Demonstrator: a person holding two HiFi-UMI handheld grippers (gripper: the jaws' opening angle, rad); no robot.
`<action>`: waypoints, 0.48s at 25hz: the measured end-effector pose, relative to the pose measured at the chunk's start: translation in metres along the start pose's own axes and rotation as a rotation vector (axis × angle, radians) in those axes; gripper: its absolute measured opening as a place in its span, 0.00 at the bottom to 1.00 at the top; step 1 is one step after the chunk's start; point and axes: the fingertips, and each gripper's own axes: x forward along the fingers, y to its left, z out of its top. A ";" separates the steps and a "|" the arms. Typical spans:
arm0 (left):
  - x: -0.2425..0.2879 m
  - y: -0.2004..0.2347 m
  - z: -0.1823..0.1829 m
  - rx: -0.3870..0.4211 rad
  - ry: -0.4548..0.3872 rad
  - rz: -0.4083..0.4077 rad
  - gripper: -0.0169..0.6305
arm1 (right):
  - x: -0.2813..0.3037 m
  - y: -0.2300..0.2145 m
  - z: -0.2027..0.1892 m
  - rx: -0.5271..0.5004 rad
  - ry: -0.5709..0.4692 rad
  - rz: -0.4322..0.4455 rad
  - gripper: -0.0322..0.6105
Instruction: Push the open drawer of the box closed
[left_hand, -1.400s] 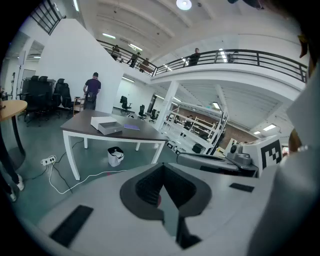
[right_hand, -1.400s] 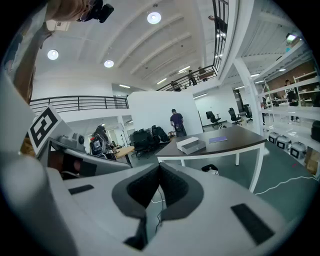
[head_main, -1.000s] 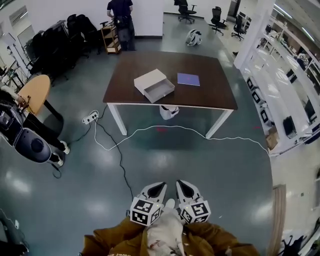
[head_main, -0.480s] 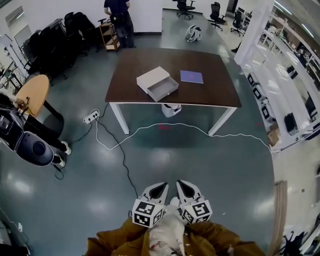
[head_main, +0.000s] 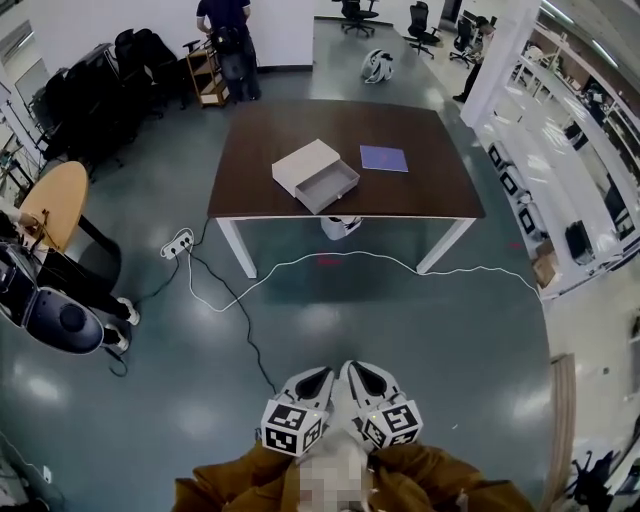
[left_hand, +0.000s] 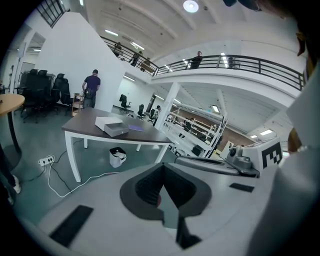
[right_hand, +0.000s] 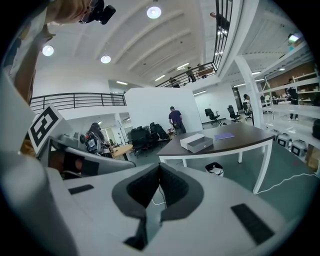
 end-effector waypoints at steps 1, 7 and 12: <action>0.005 0.006 0.003 -0.001 0.000 -0.001 0.04 | 0.008 -0.004 -0.001 0.021 0.006 0.003 0.06; 0.056 0.042 0.026 -0.009 0.015 0.007 0.04 | 0.066 -0.041 0.008 0.045 0.029 0.018 0.06; 0.135 0.085 0.065 -0.045 0.012 0.018 0.04 | 0.139 -0.114 0.021 0.167 0.069 0.048 0.06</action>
